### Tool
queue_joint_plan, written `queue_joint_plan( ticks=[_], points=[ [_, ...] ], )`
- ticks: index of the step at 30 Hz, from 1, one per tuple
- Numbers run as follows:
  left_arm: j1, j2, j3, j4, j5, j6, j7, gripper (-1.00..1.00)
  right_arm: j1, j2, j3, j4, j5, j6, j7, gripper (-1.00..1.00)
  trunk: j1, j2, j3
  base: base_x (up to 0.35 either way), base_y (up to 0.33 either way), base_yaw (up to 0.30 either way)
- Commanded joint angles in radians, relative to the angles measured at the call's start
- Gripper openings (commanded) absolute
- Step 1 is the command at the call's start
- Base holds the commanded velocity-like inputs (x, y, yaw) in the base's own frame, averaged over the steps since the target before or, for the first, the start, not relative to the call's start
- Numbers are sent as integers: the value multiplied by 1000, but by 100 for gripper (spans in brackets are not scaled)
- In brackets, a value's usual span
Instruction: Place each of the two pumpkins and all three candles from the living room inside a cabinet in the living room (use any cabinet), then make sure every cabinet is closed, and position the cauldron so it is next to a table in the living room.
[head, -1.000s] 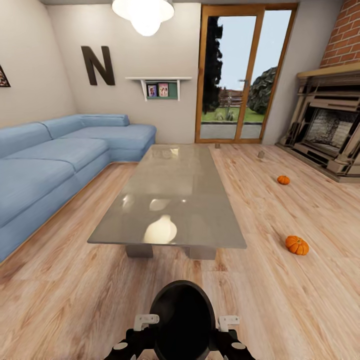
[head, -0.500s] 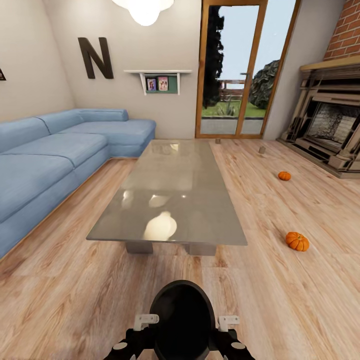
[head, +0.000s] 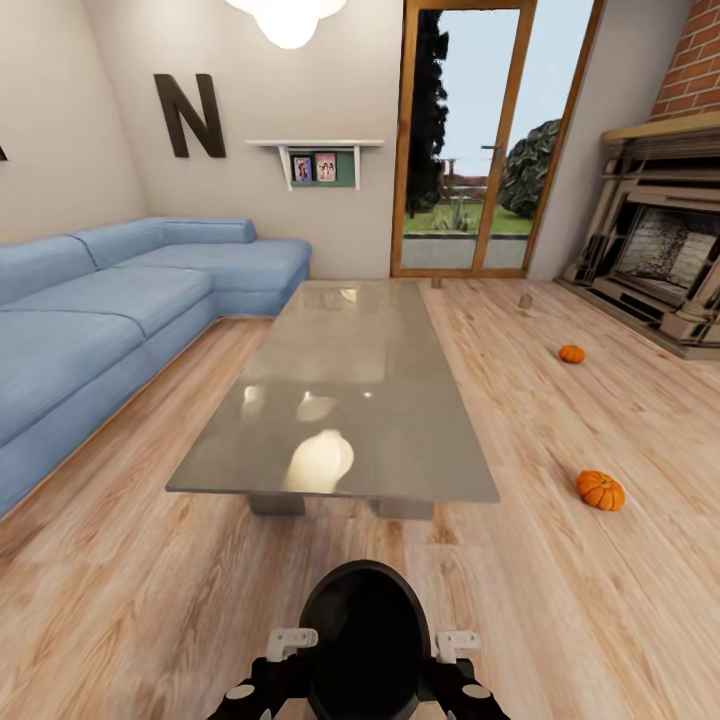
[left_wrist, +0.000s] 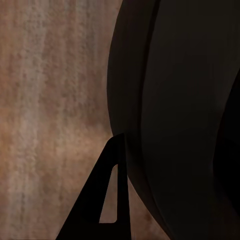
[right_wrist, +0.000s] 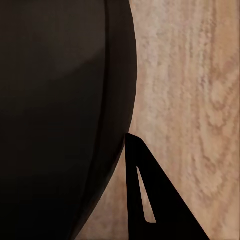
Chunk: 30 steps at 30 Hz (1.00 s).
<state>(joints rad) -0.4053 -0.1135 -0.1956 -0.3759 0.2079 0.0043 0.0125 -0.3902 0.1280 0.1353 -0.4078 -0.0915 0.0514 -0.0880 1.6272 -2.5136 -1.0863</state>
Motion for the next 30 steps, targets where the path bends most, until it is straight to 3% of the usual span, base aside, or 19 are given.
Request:
queue_joint_plan(
  ticks=[1,19,30],
  points=[
    [0,0,-24,-3,16,0,-2,-100,-1,7,1,-33,-76,5,4,-100,0,0,-1,119,0,0],
    [0,-2,-24,-3,17,0,-2,-100,-1,7,1,-33,-76,5,4,-100,0,0,-1,235,0,0],
    [0,-1,-24,-3,16,-28,-3,-100,-1,7,1,-33,-76,5,4,-100,0,-1,-5,27,0,0]
  ],
)
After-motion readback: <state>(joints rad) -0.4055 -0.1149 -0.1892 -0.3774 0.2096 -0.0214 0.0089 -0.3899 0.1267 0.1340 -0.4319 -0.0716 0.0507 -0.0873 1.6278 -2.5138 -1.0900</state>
